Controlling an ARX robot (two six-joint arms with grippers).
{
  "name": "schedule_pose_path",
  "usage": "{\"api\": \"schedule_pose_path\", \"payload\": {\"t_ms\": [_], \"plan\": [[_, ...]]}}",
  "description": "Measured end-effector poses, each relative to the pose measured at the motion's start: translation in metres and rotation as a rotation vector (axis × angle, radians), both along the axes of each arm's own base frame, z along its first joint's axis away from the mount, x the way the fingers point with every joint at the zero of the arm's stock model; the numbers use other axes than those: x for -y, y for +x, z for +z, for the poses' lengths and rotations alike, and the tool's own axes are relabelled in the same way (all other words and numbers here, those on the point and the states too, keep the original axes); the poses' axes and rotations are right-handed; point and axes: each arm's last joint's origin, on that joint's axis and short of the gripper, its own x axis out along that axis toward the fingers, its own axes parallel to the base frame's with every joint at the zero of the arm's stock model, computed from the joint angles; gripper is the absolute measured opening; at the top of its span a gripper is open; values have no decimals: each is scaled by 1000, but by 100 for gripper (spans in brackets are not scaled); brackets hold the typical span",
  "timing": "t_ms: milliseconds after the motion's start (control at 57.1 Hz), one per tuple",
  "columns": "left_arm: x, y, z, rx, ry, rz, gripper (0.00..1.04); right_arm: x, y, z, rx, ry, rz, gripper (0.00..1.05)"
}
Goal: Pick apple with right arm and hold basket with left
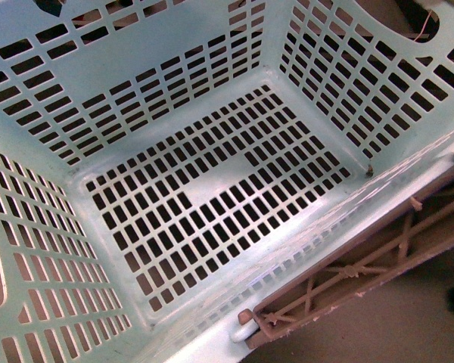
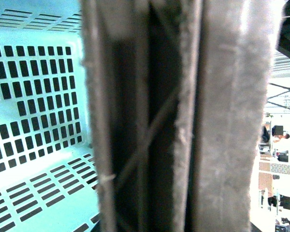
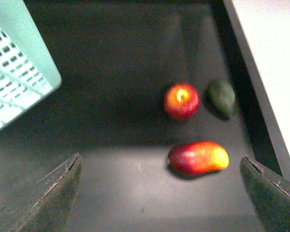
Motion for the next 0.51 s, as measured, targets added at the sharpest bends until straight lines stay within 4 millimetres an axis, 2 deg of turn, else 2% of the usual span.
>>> {"api": "schedule_pose_path", "payload": {"t_ms": [263, 508], "plan": [[0, 0, 0, 0, -1, -2, 14, 15, 17, -1, -14, -13, -14, 96], [0, 0, 0, 1, 0, -1, 14, 48, 64, -26, -84, -118, 0, 96]]}}
